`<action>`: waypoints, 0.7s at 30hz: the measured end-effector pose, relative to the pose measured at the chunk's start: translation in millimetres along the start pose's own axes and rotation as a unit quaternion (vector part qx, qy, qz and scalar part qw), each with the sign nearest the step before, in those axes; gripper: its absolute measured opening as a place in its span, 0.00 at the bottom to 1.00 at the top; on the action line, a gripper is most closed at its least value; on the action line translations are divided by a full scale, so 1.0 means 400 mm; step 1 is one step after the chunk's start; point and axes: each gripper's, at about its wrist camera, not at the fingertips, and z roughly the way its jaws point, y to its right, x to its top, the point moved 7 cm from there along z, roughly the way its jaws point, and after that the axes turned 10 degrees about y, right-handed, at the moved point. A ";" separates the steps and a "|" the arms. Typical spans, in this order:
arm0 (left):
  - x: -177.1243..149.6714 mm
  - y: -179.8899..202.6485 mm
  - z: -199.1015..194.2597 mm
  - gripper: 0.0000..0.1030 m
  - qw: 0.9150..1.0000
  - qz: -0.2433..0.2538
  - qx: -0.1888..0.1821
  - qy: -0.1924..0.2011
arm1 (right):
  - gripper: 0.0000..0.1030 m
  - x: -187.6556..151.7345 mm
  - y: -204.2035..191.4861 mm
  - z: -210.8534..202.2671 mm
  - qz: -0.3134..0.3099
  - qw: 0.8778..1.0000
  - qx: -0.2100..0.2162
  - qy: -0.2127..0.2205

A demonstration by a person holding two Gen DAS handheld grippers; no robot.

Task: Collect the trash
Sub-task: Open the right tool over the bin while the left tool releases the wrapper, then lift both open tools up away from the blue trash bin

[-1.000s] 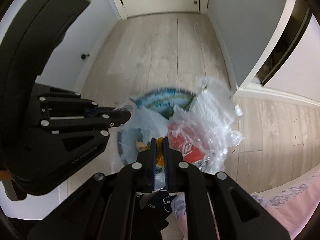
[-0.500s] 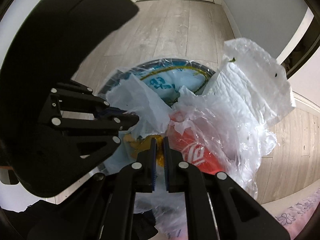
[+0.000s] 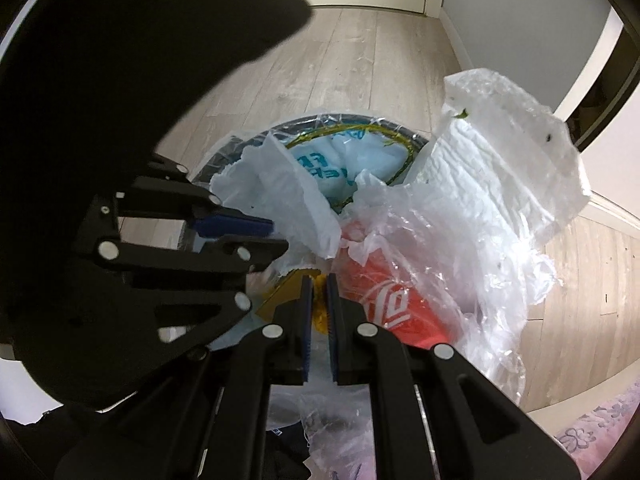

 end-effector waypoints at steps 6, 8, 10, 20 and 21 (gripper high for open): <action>0.022 -0.044 -0.037 0.73 0.998 0.003 0.054 0.030 | 0.16 0.005 0.020 -0.019 0.005 1.000 -0.010 0.001; 0.024 -0.056 -0.040 0.75 0.998 -0.003 0.054 0.029 | 0.23 0.007 0.023 -0.022 -0.002 1.000 -0.014 0.002; 0.025 -0.063 -0.043 0.76 0.998 -0.009 0.052 0.029 | 0.35 0.008 0.026 -0.023 -0.007 1.000 -0.016 0.002; 0.027 -0.093 -0.043 0.94 0.997 -0.031 0.068 0.033 | 0.89 0.005 0.057 -0.023 -0.022 0.998 -0.060 0.021; 0.027 -0.098 -0.045 0.94 0.996 -0.032 0.071 0.033 | 0.91 0.005 0.059 -0.023 -0.020 0.998 -0.060 0.021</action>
